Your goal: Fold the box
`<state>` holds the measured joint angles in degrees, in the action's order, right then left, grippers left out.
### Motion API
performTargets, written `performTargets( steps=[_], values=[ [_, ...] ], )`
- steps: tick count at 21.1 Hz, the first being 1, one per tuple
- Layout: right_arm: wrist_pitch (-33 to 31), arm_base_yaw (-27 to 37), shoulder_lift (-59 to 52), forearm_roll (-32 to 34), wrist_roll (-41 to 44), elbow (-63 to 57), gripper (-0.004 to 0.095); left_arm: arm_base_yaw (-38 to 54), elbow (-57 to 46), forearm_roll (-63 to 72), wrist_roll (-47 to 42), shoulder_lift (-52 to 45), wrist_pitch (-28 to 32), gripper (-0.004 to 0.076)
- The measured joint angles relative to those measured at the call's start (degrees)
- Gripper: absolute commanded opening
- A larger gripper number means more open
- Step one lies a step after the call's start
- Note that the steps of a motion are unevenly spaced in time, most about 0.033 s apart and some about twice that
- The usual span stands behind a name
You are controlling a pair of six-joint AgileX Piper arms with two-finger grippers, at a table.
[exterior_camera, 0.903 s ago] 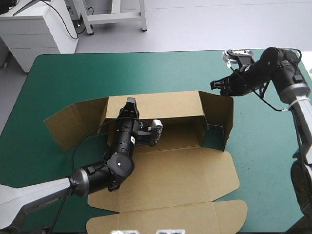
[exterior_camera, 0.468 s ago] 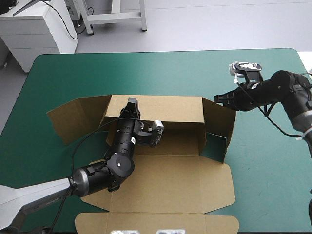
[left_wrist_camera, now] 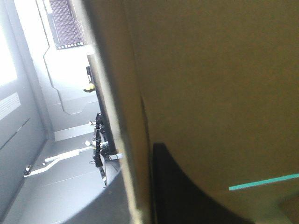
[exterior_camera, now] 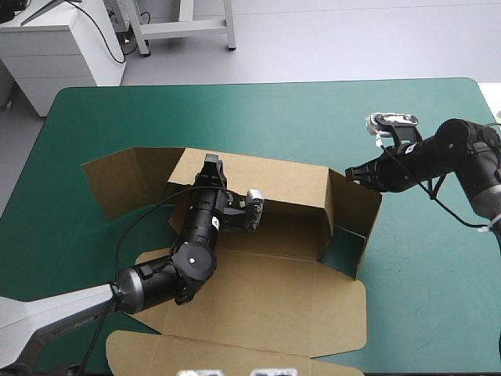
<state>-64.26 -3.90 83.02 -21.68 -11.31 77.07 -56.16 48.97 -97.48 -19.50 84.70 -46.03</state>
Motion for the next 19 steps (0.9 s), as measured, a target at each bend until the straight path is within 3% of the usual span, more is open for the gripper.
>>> performTargets(
  steps=[10, 12, 16, 19],
  values=[
    [-5.9, 2.2, -2.2, 0.3, -0.5, -2.6, -0.0020, 0.0, 1.1, 1.3, 0.0, 0.1, 0.9, 0.0017],
    [-4.1, 2.6, -4.5, -0.6, -1.4, -7.5, -0.0020, 0.0, 1.1, 1.3, 0.0, 0.1, 0.9, 0.0015],
    [6.9, 2.9, -11.7, -7.8, -8.0, -21.3, -0.0018, 0.0, 1.1, 1.3, 0.0, 0.1, 0.9, 0.0014],
    [13.4, 2.9, -16.1, -19.4, -20.1, -30.6, -0.0018, 0.0, 1.1, 1.3, 0.0, 0.1, 0.9, 0.0014]
  ],
)
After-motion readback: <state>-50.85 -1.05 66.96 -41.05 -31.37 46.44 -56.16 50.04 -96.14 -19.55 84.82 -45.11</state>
